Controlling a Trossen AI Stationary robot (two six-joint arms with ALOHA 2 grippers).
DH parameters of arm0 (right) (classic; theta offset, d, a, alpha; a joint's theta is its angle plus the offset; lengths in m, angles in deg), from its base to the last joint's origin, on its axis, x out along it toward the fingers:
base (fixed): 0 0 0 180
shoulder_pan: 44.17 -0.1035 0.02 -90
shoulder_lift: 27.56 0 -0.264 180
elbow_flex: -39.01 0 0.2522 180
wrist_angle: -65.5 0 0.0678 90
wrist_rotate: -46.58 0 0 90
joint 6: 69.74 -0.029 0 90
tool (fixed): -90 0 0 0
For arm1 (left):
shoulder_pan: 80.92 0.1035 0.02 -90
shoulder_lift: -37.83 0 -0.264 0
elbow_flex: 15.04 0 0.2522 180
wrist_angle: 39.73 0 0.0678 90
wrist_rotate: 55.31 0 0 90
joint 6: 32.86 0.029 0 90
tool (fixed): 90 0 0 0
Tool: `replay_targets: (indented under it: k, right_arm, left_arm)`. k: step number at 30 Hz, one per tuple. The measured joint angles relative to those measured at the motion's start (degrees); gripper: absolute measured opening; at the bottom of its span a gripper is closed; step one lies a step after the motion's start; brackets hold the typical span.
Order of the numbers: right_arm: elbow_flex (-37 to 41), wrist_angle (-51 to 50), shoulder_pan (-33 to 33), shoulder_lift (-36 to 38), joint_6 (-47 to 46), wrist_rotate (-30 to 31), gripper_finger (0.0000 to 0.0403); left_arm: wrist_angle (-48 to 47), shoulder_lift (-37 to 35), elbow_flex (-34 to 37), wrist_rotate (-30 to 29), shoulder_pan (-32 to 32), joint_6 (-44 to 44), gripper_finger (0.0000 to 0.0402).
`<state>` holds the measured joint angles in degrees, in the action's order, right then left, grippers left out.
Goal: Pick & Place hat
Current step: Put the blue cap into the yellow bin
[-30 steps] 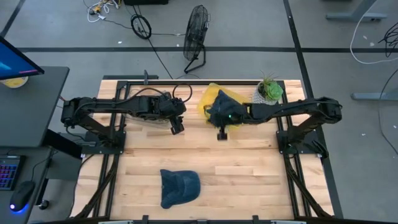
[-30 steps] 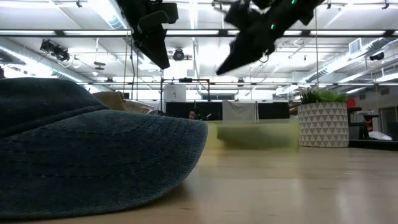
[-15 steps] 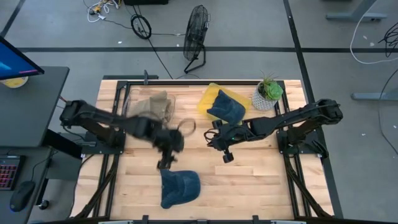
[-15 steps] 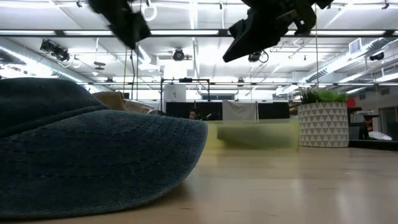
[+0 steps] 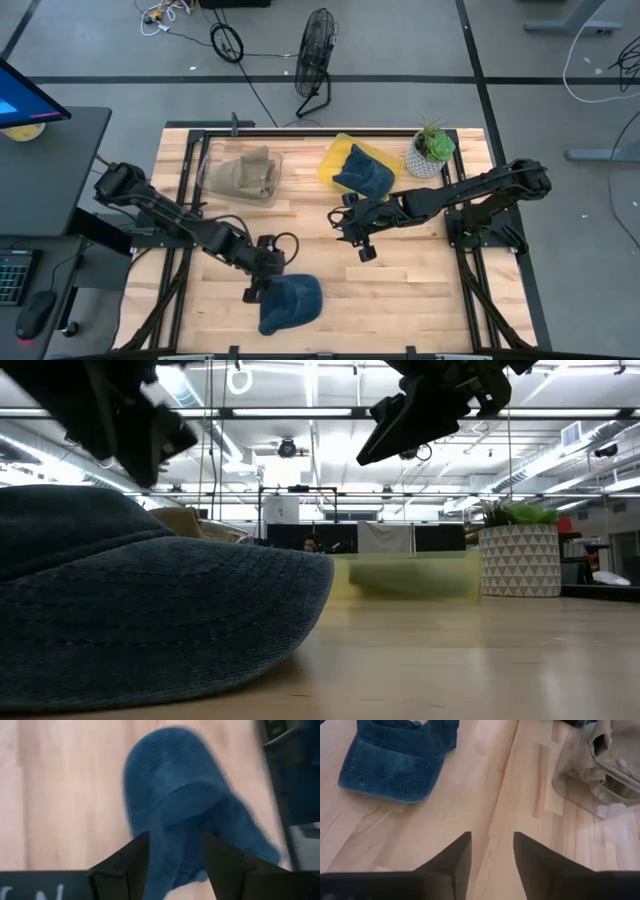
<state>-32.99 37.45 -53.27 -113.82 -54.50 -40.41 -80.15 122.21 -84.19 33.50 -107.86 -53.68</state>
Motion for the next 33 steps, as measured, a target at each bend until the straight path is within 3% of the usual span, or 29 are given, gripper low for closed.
replay_targets:
  k: [4,11,33]
  right_arm:
    - [0.0,-0.1,0.0,0.0,-3.2,0.0,0.0167]
    - [0.0,-1.7,0.0,0.0,-5.3,-0.7,0.0171]
    - [0.0,-2.5,0.0,0.0,-5.3,-1.0,0.0169]
  left_arm:
    - [0.5,0.0,3.0,-1.1,-0.1,-2.5,0.0179]
    - [10.2,0.0,8.6,-1.1,-1.1,-5.7,0.0179]
    - [20.1,0.4,13.9,-3.9,-2.6,-7.2,0.0179]
